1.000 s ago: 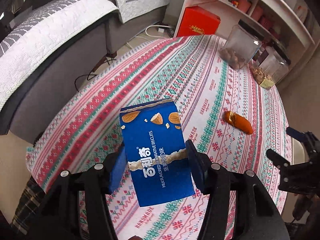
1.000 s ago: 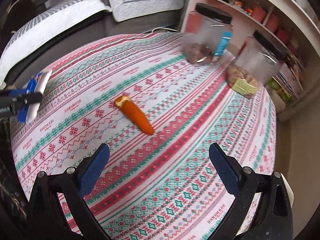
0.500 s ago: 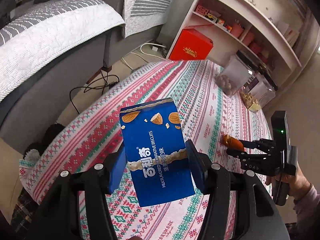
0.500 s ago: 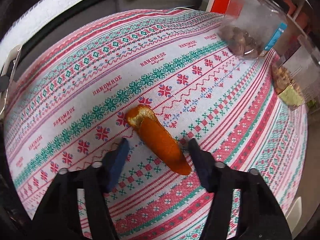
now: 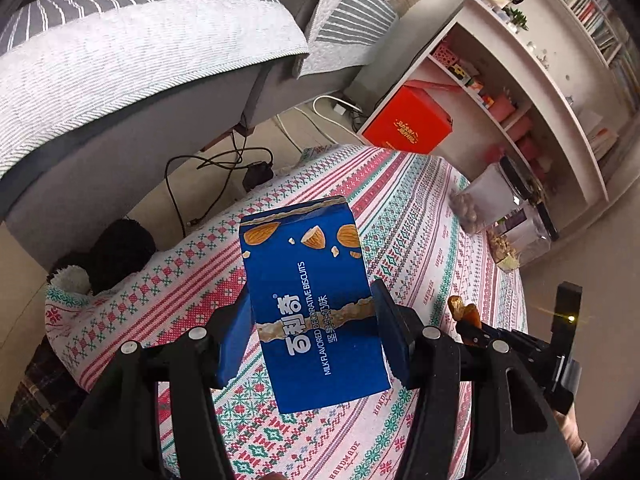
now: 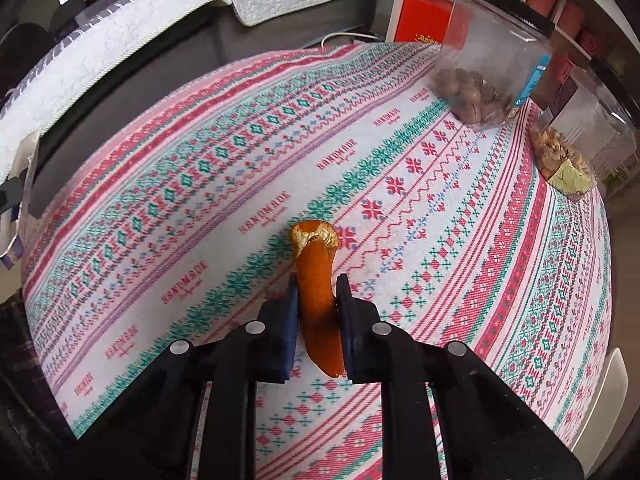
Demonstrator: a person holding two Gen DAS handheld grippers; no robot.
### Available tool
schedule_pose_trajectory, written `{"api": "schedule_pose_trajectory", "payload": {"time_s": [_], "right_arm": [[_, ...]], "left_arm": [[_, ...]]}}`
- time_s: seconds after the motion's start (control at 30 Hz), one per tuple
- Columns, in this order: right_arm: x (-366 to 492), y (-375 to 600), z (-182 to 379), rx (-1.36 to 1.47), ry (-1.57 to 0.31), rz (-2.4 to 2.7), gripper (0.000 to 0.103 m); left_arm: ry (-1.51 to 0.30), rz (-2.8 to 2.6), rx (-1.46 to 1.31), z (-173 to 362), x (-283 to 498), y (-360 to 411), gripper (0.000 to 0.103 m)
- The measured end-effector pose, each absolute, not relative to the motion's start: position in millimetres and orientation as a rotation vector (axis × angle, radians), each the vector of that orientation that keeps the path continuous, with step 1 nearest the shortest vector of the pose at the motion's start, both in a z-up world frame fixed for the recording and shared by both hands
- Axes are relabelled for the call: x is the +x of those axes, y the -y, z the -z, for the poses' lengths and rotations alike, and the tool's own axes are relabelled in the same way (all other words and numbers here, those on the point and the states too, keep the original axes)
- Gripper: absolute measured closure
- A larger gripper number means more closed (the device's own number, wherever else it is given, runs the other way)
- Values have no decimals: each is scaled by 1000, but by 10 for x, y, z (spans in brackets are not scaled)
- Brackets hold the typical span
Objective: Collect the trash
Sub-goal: 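Carry the orange sausage over the bin and open the right gripper while the left carries the biscuit box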
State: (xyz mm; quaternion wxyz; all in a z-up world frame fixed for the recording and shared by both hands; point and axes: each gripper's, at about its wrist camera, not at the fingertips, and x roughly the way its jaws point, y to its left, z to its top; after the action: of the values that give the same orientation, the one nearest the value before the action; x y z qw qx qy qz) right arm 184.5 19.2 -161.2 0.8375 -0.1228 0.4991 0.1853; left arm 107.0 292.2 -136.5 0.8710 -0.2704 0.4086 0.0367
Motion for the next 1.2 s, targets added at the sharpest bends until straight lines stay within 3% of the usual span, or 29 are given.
{"api": "schedule_pose_trajectory", "payload": {"time_s": [0.53,1.2], "right_arm": [[1118,544,401,-140,-745,-373,86],[977,2748,22,207,-522,-34,86]], "left_arm": [[-795,-132,-441,1341,875,-2494,47],[-823,55,-281,852,937,-909,47]]}}
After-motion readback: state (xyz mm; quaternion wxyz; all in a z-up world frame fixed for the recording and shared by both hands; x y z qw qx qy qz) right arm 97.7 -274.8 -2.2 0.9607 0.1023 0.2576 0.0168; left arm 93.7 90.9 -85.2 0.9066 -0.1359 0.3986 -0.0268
